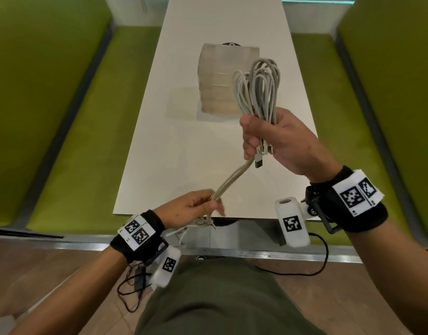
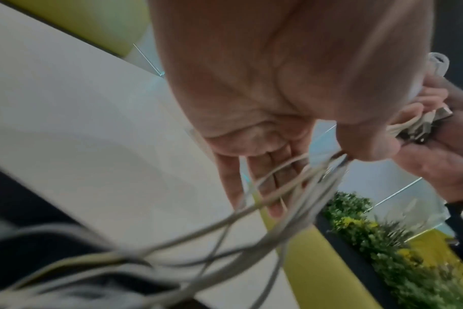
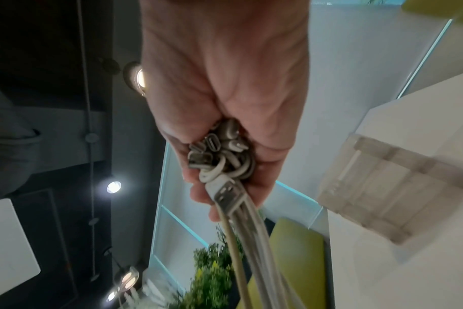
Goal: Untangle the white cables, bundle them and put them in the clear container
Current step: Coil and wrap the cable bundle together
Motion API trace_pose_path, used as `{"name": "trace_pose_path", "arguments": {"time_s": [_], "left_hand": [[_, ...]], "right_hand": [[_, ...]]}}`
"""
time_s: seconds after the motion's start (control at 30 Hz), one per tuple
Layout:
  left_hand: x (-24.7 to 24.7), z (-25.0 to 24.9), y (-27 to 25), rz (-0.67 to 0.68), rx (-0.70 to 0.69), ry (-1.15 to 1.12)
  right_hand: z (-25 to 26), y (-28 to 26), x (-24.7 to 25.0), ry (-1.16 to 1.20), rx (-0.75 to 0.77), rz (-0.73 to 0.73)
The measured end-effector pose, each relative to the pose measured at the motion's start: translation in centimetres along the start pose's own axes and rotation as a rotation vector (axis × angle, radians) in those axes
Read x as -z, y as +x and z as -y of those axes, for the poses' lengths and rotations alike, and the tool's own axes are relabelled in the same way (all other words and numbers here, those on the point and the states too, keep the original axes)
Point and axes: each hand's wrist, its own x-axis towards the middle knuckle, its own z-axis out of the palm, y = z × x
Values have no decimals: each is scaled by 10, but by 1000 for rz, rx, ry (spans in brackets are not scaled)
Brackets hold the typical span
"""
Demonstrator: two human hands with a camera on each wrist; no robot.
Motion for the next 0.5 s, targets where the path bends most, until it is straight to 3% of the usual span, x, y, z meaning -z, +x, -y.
{"name": "trace_pose_path", "arguments": {"time_s": [0.17,0.27,0.5], "left_hand": [[-6,-46,28,-131,-227,-182],[-10,-47,26,-175,-192,-160],[-9,1,9,-162,-112,-136]], "right_hand": [[-9,1,-31,-77,-22,66],[-6,-1,-27,-92,-9,57],[-7,-9,-3,-20,-37,-31]]}}
